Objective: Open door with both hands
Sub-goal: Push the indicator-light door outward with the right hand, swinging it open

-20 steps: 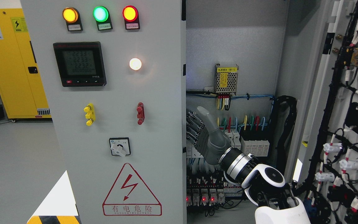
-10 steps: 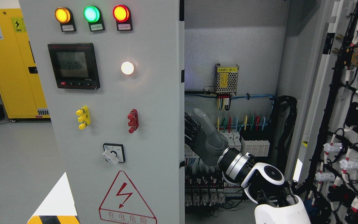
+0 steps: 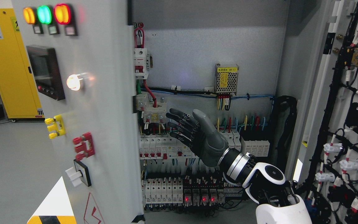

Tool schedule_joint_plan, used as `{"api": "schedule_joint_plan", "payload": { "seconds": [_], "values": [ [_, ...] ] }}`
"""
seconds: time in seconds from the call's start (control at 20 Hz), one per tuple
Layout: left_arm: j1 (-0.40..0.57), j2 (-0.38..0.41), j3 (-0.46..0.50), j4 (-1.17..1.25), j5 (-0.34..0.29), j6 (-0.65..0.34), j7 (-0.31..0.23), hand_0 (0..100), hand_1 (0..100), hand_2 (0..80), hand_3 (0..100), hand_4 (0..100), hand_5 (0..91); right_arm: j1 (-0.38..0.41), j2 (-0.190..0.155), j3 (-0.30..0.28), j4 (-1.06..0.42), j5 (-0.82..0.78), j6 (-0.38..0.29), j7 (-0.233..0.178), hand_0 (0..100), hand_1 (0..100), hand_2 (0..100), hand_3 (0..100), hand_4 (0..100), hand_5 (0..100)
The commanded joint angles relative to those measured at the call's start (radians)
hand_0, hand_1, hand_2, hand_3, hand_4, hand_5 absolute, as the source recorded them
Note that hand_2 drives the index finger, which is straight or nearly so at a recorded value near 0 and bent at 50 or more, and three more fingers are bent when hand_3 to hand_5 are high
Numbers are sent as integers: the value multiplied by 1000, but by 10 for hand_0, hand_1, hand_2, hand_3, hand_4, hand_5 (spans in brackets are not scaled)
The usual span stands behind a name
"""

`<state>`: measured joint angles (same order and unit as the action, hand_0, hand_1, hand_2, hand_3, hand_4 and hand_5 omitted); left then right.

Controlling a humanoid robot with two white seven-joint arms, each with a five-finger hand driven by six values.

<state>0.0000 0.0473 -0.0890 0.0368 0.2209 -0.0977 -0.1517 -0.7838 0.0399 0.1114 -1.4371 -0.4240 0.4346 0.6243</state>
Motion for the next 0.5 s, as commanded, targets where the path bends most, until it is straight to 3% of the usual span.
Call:
{"api": "schedule_joint_plan", "payload": {
  "seconds": [0.0, 0.45],
  "values": [
    [9, 0, 0, 0, 0, -1, 0, 0, 0, 0, 0, 0, 0, 30, -17, 22, -74, -18, 1, 15, 202, 123, 0, 0, 0, 0],
    [9, 0, 0, 0, 0, -2, 0, 0, 0, 0, 0, 0, 0, 115, -23, 172, -172, -29, 1, 37, 202, 122, 0, 0, 0, 0]
  ]
}}
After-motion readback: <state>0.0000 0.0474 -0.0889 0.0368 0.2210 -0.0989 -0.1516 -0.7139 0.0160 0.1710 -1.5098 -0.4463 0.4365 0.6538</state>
